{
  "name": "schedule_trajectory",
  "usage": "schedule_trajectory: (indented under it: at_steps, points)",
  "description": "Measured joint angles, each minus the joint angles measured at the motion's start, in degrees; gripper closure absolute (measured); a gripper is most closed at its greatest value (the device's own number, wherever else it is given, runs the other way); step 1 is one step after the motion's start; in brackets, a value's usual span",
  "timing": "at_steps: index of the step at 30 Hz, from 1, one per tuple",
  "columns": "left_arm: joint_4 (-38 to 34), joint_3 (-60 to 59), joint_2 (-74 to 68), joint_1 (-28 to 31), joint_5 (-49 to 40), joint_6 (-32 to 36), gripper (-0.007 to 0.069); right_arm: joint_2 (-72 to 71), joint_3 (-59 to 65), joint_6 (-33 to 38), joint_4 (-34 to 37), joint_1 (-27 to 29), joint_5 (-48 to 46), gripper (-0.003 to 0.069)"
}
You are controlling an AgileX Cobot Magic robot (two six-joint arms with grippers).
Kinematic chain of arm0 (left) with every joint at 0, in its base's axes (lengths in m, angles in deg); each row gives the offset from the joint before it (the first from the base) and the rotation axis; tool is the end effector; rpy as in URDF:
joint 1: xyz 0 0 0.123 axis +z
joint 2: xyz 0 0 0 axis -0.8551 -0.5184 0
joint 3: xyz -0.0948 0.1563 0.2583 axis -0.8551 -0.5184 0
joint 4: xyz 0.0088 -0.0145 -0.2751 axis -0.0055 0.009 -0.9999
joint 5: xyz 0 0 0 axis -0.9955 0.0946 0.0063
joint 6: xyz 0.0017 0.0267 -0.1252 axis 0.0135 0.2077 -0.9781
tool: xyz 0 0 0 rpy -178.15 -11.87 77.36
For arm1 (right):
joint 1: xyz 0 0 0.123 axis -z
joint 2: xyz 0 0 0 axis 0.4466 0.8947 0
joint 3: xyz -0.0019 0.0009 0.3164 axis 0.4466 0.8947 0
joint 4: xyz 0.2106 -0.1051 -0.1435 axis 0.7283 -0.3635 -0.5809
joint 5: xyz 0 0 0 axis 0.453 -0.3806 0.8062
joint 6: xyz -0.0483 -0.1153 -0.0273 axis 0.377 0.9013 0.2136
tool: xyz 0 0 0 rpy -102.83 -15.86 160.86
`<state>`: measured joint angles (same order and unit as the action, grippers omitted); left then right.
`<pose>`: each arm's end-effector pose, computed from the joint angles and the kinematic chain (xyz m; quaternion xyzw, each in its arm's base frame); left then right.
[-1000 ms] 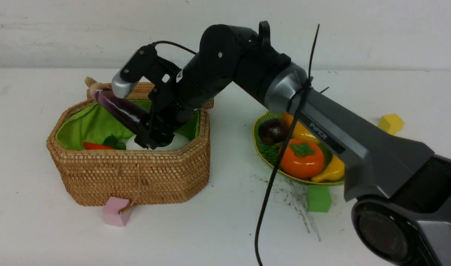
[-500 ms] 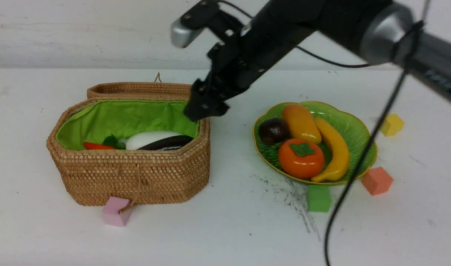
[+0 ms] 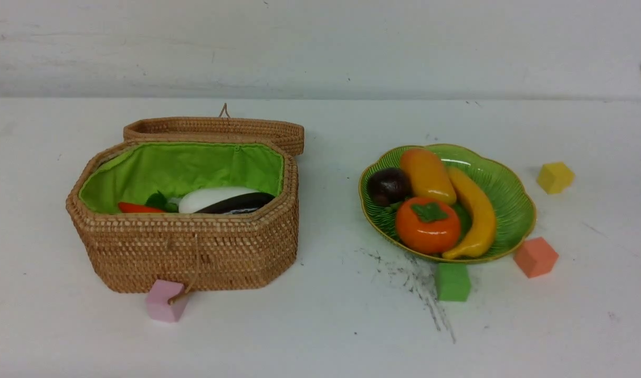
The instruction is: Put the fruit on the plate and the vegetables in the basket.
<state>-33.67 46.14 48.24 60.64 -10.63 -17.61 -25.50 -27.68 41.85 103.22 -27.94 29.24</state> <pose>0.0799 0.0050 0.1562 -0.0745 0.8074 -0.0227 0.5849 0.2223 0.0412 0.4469 -0.1539 0.8503 0.0861 0.4958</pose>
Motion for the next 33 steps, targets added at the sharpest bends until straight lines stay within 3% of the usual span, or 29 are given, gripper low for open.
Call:
schedule_trajectory:
  at_steps: [5, 8, 17, 33]
  points:
    - [0.0, 0.0, 0.0, 0.0, 0.0, 0.0, 0.0386, -23.4, 24.2, -7.6, -3.3, 0.6, 13.3, 0.0607]
    - [0.0, 0.0, 0.0, 0.0, 0.0, 0.0, 0.0386, -32.8, 33.3, -11.4, -5.2, 0.6, 14.4, 0.0666]
    - [0.0, 0.0, 0.0, 0.0, 0.0, 0.0, 0.0386, -36.4, 38.5, -17.1, -12.9, 0.6, 14.0, 0.0667]
    - [0.0, 0.0, 0.0, 0.0, 0.0, 0.0, 0.0386, -36.4, 38.6, -18.0, -12.8, 0.6, 14.3, 0.0664]
